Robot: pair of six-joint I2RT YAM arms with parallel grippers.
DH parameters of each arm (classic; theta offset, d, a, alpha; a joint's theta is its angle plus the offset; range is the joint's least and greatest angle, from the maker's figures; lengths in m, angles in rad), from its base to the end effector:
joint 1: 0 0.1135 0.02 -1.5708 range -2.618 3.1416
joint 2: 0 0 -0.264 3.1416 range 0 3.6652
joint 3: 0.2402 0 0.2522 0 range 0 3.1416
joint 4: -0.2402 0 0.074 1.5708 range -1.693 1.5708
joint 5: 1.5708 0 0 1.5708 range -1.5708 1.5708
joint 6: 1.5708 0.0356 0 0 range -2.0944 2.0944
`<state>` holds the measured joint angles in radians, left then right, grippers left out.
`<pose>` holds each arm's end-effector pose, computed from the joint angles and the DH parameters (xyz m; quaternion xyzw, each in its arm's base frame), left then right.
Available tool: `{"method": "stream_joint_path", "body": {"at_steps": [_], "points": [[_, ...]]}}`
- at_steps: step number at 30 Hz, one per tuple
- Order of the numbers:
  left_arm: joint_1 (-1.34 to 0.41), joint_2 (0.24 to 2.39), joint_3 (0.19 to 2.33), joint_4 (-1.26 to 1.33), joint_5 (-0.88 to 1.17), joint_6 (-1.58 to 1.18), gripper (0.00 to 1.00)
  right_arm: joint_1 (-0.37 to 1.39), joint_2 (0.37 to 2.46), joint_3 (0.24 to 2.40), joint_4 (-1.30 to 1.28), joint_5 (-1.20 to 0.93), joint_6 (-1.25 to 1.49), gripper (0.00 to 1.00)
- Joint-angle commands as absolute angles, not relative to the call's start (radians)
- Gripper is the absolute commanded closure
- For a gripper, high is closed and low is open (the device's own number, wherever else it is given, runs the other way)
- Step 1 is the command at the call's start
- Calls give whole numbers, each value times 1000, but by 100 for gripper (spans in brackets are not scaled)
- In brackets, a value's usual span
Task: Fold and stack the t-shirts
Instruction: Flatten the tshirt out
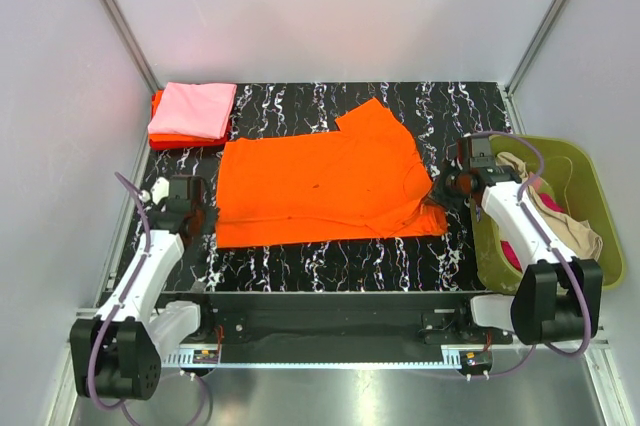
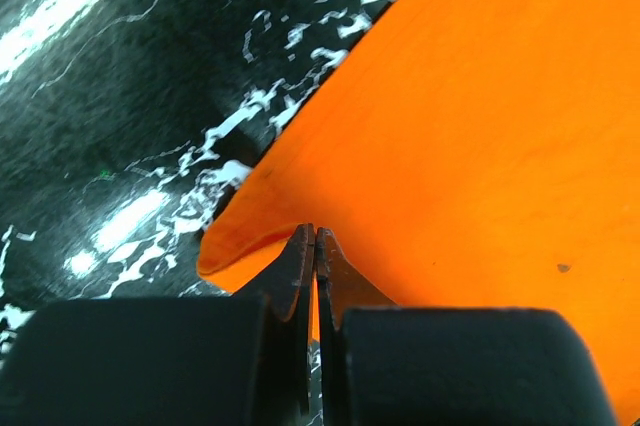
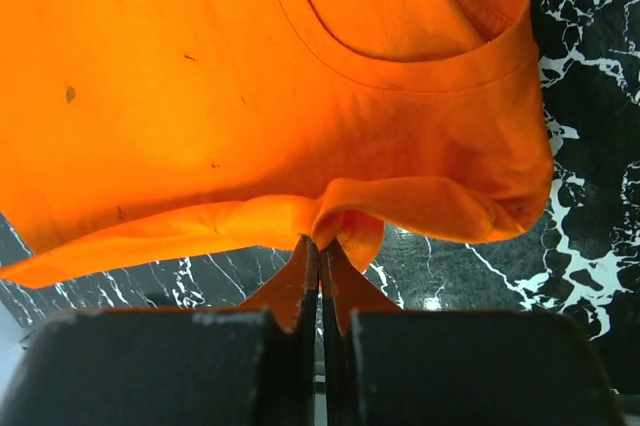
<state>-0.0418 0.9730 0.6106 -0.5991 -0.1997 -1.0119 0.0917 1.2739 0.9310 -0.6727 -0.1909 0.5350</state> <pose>0.1842 -0.0006 0.2117 -0.4690 0.8258 -0.0679 0.3058 0.2494 0.0297 0.2475 0.1850 0.9397 0.1713 0.2313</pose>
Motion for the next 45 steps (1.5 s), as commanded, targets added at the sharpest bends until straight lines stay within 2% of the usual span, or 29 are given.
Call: {"method": "stream_joint_path", "body": {"at_steps": [1, 5, 9, 16, 18, 22, 25, 26, 27, 28, 32, 45], "points": [[-38, 951, 644, -560, -239, -985, 100, 98, 1253, 973, -687, -153, 489, 100], [-40, 817, 624, -606, -299, -992, 100, 98, 1155, 937, -776, -138, 494, 99], [-38, 730, 617, -615, -325, -979, 100, 100, 1042, 836, -831, -225, 564, 91], [-38, 811, 681, -617, -403, -914, 100, 130, 1017, 759, -773, -274, 707, 92], [-40, 841, 687, -603, -394, -911, 100, 147, 1054, 724, -713, -316, 750, 86], [-38, 894, 667, -551, -365, -896, 100, 169, 1138, 712, -644, -264, 761, 76], [-38, 943, 684, -526, -387, -884, 100, 179, 1213, 788, -615, -209, 711, 70], [-38, 968, 699, -512, -391, -874, 100, 181, 1233, 813, -627, -178, 694, 67], [-37, 982, 709, -506, -391, -868, 100, 183, 1249, 839, -646, -157, 674, 59], [-37, 995, 719, -502, -391, -864, 100, 187, 1276, 885, -667, -137, 631, 58], [-38, 1069, 765, -499, -374, -847, 100, 198, 1269, 911, -719, -80, 581, 57], [-9, 1204, 856, -469, -384, -813, 100, 207, 1196, 747, -686, -74, 724, 56]]}}
